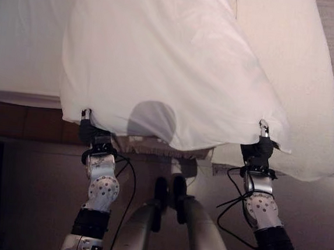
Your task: Make the bed
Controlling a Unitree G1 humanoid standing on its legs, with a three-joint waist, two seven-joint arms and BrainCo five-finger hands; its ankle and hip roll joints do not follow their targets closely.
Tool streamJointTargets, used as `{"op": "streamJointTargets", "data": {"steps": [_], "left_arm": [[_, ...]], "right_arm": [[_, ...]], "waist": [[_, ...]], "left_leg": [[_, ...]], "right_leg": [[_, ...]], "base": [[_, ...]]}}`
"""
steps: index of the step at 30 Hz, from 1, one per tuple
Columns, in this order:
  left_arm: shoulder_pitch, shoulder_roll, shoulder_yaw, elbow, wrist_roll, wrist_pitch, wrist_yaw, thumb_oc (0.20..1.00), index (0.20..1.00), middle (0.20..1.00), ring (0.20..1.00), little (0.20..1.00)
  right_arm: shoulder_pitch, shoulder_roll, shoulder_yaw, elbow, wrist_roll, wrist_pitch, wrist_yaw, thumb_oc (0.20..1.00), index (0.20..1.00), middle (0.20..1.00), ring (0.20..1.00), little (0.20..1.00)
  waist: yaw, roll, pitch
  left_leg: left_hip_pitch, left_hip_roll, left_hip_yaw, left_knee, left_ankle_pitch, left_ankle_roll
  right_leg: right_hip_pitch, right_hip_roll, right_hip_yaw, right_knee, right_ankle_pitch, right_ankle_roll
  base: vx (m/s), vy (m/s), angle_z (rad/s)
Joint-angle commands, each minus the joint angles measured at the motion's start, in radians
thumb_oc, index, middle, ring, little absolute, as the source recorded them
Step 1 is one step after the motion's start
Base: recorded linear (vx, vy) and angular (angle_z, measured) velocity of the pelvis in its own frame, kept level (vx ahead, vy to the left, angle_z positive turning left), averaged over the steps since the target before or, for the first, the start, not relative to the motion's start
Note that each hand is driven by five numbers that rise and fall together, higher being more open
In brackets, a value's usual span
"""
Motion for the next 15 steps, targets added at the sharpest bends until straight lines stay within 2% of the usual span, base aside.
{"op": "streamJointTargets", "data": {"steps": [1,2,4,5,6,7,8,9,10,11,12,13,14,15], "left_arm": [[0.057,-0.013,0.029,-0.156,0.09,-0.062,-0.044,0.2,0.2,0.2,0.2,0.2],[0.054,-0.007,0.025,-0.168,0.084,-0.07,-0.046,0.2,0.2,0.2,0.2,0.2],[0.05,0.0,0.02,-0.166,0.094,-0.067,-0.046,0.2,0.2,0.2,0.2,0.2],[0.024,0.013,-0.003,-0.153,0.096,-0.066,-0.053,0.2,0.2,0.2,0.2,0.2],[0.023,0.013,-0.003,-0.152,0.095,-0.066,-0.054,0.2,0.2,0.2,0.2,0.2],[0.008,0.034,-0.028,-0.14,0.098,-0.059,-0.073,0.2,0.2,0.2,0.2,0.2],[0.002,0.04,-0.049,-0.141,0.09,-0.052,-0.081,0.2,0.2,0.2,0.2,0.2],[0.009,0.036,-0.069,-0.13,0.085,-0.04,-0.086,0.2,0.2,0.2,0.2,0.2],[0.003,0.036,-0.083,-0.115,0.075,-0.032,-0.091,0.2,0.2,0.2,0.2,0.2],[0.008,0.032,-0.097,-0.101,0.063,-0.029,-0.096,0.2,0.2,0.2,0.2,0.2],[0.016,0.042,-0.109,-0.096,0.069,-0.018,-0.1,0.2,0.2,0.2,0.2,0.2],[0.031,0.055,-0.113,-0.102,0.1,0.0,-0.11,0.2,0.2,0.2,0.2,0.2],[0.042,0.058,-0.124,-0.093,0.1,0.013,-0.126,0.2,0.2,0.2,0.2,0.2],[0.042,0.058,-0.124,-0.092,0.099,0.013,-0.126,0.2,0.2,0.2,0.2,0.2]], "right_arm": [[0.062,-0.051,-0.046,-0.077,-0.017,-0.048,0.057,0.2,0.2,0.2,0.2,0.2],[0.059,-0.047,-0.051,-0.068,-0.009,-0.056,0.06,0.2,0.2,0.2,0.2,0.2],[0.059,-0.042,-0.046,-0.067,-0.011,-0.061,0.055,0.2,0.2,0.2,0.2,0.2],[0.057,-0.039,-0.034,-0.066,-0.02,-0.068,0.052,0.2,0.2,0.2,0.2,0.2],[0.056,-0.038,-0.034,-0.067,-0.021,-0.068,0.051,0.2,0.2,0.2,0.2,0.2],[0.057,-0.026,-0.037,-0.071,-0.019,-0.064,0.055,0.2,0.2,0.2,0.2,0.2],[0.062,-0.013,-0.04,-0.074,-0.012,-0.064,0.062,0.2,0.2,0.2,0.2,0.2],[0.072,-0.007,-0.051,-0.071,-0.011,-0.064,0.062,0.2,0.2,0.2,0.2,0.2],[0.071,0.001,-0.048,-0.064,-0.012,-0.058,0.058,0.2,0.2,0.2,0.2,0.2],[0.069,0.007,-0.041,-0.061,-0.017,-0.057,0.053,0.2,0.2,0.2,0.2,0.2],[0.065,0.019,-0.038,-0.055,-0.016,-0.051,0.059,0.2,0.2,0.2,0.2,0.2],[0.061,0.026,-0.037,-0.046,-0.025,-0.047,0.063,0.2,0.2,0.2,0.2,0.2],[0.072,0.035,-0.033,-0.043,-0.017,-0.036,0.077,0.2,0.2,0.2,0.2,0.2],[0.073,0.035,-0.033,-0.043,-0.016,-0.036,0.078,0.2,0.2,0.2,0.2,0.2]], "waist": [[-0.01,0.04,-0.078],[-0.008,0.05,-0.077],[-0.004,0.059,-0.078],[-0.004,0.075,-0.079],[-0.003,0.074,-0.078],[-0.004,0.068,-0.07],[-0.011,0.06,-0.067],[-0.014,0.055,-0.067],[-0.019,0.056,-0.073],[-0.019,0.058,-0.078],[-0.015,0.057,-0.092],[-0.007,0.055,-0.103],[-0.026,0.059,-0.108],[-0.026,0.059,-0.108]], "left_leg": [[0.012,0.134,-0.049,-0.207,0.237,-0.001],[0.037,0.216,-0.038,-0.314,0.31,-0.033],[0.053,0.233,-0.026,-0.349,0.323,-0.047],[0.073,0.228,0.004,-0.346,0.29,-0.058],[0.071,0.226,0.005,-0.339,0.285,-0.057],[0.028,0.171,-0.004,-0.241,0.233,-0.049],[0.011,0.139,0.014,-0.183,0.194,-0.044],[-0.022,0.097,0.055,-0.072,0.14,-0.032],[-0.04,0.066,0.069,-0.007,0.09,-0.013],[-0.035,0.052,0.085,0.009,0.067,0.0],[-0.028,0.038,0.11,0.014,0.046,0.016],[-0.022,0.031,0.129,0.023,0.025,0.032],[-0.007,0.007,0.137,-0.011,0.042,0.046],[-0.004,0.007,0.137,-0.015,0.042,0.046]], "right_leg": [[0.024,0.005,0.015,-0.072,0.027,0.136],[0.011,-0.011,0.024,-0.035,0.005,0.148],[0.009,-0.018,0.023,-0.028,0.0,0.158],[0.005,-0.045,0.021,-0.017,0.004,0.188],[0.005,-0.046,0.023,-0.016,0.002,0.189],[0.02,-0.099,0.043,-0.048,0.047,0.219],[0.056,-0.14,0.044,-0.099,0.082,0.244],[0.091,-0.203,0.038,-0.141,0.142,0.267],[0.111,-0.256,0.054,-0.183,0.212,0.277],[0.132,-0.29,0.051,-0.224,0.26,0.271],[0.143,-0.33,0.022,-0.291,0.328,0.262],[0.146,-0.347,-0.031,-0.331,0.344,0.256],[0.13,-0.253,0.001,-0.288,0.252,0.23],[0.127,-0.253,0.001,-0.28,0.245,0.229]], "base": [[0.05,0.318,-0.05],[0.06,0.39,-0.06],[0.06,0.444,-0.03],[0.04,0.366,-0.17],[0.06,0.752,-0.21],[0.06,0.601,-0.22],[0.1,0.835,0.01],[0.14,0.711,0.19],[0.17,0.738,0.38],[0.2,0.772,0.42],[0.21,0.712,0.29],[0.18,0.797,-0.3],[0.12,0.52,-0.63],[0.06,0.461,-0.66]]}}
